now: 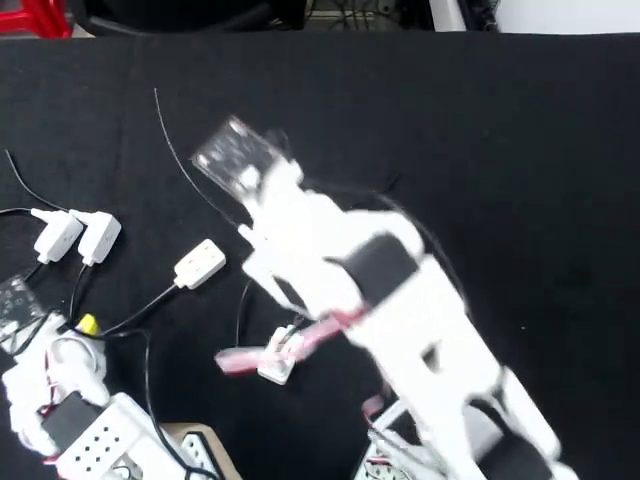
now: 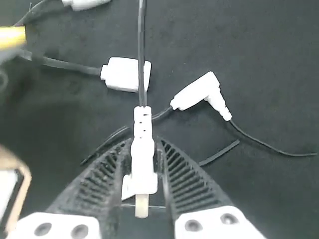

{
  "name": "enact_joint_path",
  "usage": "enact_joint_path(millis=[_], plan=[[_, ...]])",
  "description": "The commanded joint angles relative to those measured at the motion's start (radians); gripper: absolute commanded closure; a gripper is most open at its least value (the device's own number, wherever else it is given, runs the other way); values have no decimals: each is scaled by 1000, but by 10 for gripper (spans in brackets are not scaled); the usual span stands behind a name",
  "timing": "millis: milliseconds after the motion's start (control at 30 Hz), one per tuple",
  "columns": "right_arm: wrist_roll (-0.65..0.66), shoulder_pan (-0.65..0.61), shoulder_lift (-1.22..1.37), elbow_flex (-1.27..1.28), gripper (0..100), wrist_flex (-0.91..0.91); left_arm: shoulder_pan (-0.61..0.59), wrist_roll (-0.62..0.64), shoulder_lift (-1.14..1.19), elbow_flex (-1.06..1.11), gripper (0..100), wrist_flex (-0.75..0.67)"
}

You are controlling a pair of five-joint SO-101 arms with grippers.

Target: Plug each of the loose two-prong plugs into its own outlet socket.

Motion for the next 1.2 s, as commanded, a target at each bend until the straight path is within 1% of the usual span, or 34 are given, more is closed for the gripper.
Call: enact_joint_path(millis=[0, 67, 167, 267, 333, 500, 667, 733, 833, 933, 1033, 1167], plan=[[-97, -17, -386, 452, 987, -345, 73, -5, -2, 13, 705, -51], [-127, -60, -536, 625, 987, -499, 105, -3, -2, 1, 705, -91], [-164, -143, -750, 865, 987, -736, 153, 8, -2, -44, 705, -98], [-181, -170, -921, 1066, 987, -956, 197, 95, -2, -90, 705, -98], [-181, -170, -995, 1153, 987, -1034, 236, 160, -2, -119, 705, -100], [-184, -201, -1035, 1196, 987, -1043, 386, 281, -2, -186, 705, -103], [-183, -361, -1044, 1265, 987, -1045, 581, 358, -2, -262, 705, -97], [-184, -365, -1044, 1270, 987, -1045, 651, 358, -2, -275, 705, -97], [-184, -324, -1044, 1271, 987, -1045, 723, 353, -2, -269, 705, -94], [-184, -287, -1044, 1273, 987, -1045, 783, 350, -2, -260, 705, -60], [-184, -285, -1044, 1273, 987, -1045, 835, 348, -2, -249, 705, -35], [-187, -287, -1044, 1273, 987, -1049, 897, 354, -2, -216, 705, -61]])
